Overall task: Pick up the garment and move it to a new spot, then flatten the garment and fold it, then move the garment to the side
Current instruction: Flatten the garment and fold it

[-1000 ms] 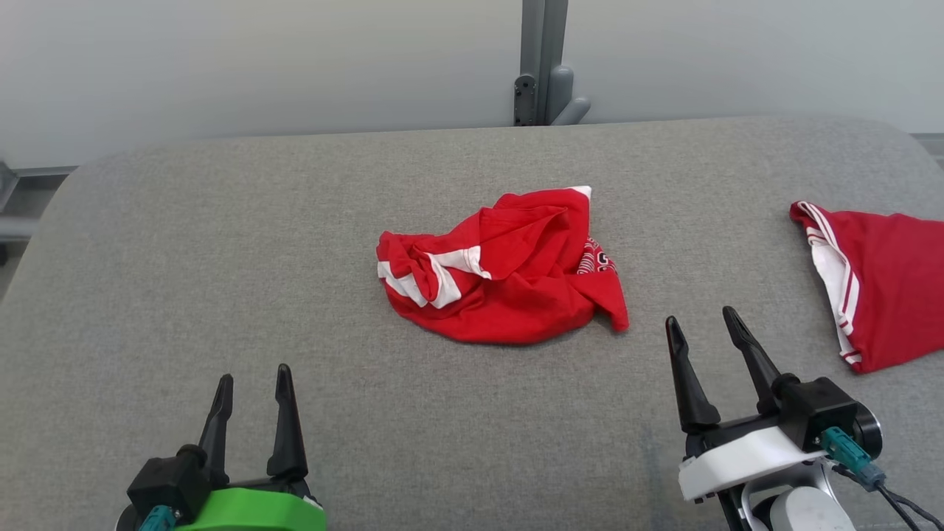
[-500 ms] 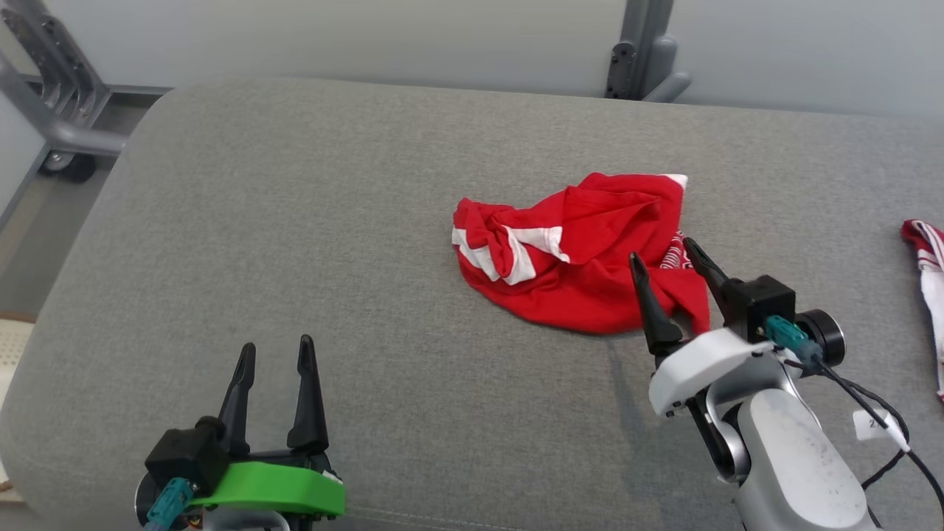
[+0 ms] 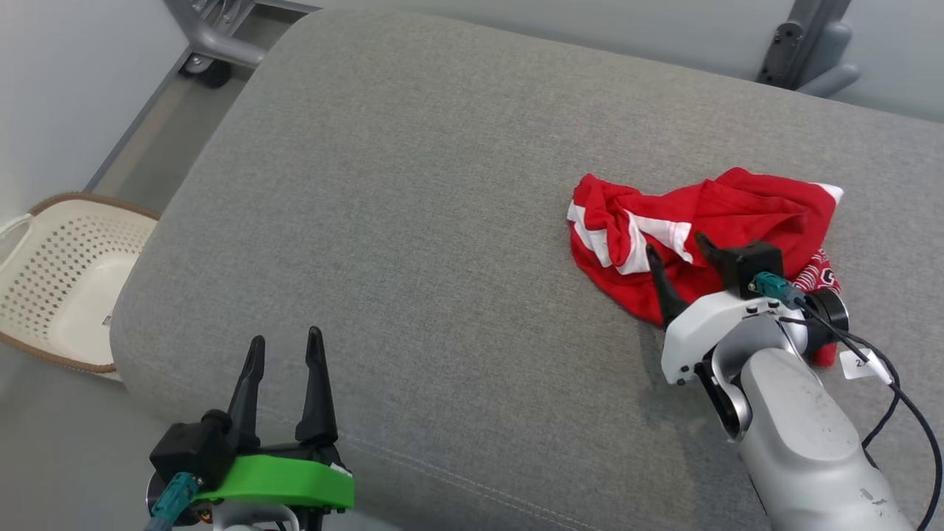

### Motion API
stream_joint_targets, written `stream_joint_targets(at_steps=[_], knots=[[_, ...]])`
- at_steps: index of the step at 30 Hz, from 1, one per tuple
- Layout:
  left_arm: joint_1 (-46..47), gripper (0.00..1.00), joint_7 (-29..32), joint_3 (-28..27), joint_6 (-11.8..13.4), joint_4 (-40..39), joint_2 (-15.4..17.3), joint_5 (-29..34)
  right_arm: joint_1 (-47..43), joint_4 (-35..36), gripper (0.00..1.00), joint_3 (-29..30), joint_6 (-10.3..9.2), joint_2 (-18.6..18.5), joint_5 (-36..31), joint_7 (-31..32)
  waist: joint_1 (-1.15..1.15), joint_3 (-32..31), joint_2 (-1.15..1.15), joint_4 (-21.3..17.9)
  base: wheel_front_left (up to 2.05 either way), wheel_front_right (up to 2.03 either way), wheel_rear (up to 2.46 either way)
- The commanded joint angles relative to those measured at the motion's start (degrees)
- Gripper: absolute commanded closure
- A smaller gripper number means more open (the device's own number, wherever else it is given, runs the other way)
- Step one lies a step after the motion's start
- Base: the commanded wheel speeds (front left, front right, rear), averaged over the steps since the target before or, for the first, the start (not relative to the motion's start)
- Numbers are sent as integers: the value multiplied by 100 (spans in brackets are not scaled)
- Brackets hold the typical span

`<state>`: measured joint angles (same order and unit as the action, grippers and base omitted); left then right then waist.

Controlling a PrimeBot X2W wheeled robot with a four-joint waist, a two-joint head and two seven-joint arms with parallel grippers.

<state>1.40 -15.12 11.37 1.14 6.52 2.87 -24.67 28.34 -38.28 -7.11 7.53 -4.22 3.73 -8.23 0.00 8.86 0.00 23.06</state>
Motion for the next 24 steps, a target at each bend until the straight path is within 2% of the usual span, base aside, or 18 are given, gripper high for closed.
stream_joint_targets(at_steps=[1,3,4,6,10,14,19,24], knots=[[54,0,-1,1,42,-22,6,-30,112,-109,55,52,-9,-39,-9,-61,0,177,0,262,0,0,0],[47,0,-1,6,51,-30,6,-44,215,-307,73,102,-9,-30,0,-84,0,188,0,270,0,0,0],[44,0,-1,4,64,-35,6,-45,269,-388,78,137,-9,-25,37,-98,0,194,0,265,0,0,0],[36,0,-1,-13,83,-39,6,-53,399,-533,100,138,-9,-1,82,-118,0,202,0,227,0,0,0],[54,0,-1,-41,64,-30,5,-28,584,-659,100,29,-9,37,210,-295,0,188,0,68,0,0,0],[40,0,-1,-111,41,-13,6,49,715,-459,100,-280,-9,89,570,-470,0,125,0,-230,0,0,0],[20,0,-1,-178,-5,1,6,144,693,128,100,-741,-9,104,1069,-488,0,-7,0,-706,0,0,0],[-8,0,-1,-207,-24,32,7,198,451,832,100,-896,-9,-31,1507,-288,0,-124,0,-1071,0,0,0]])
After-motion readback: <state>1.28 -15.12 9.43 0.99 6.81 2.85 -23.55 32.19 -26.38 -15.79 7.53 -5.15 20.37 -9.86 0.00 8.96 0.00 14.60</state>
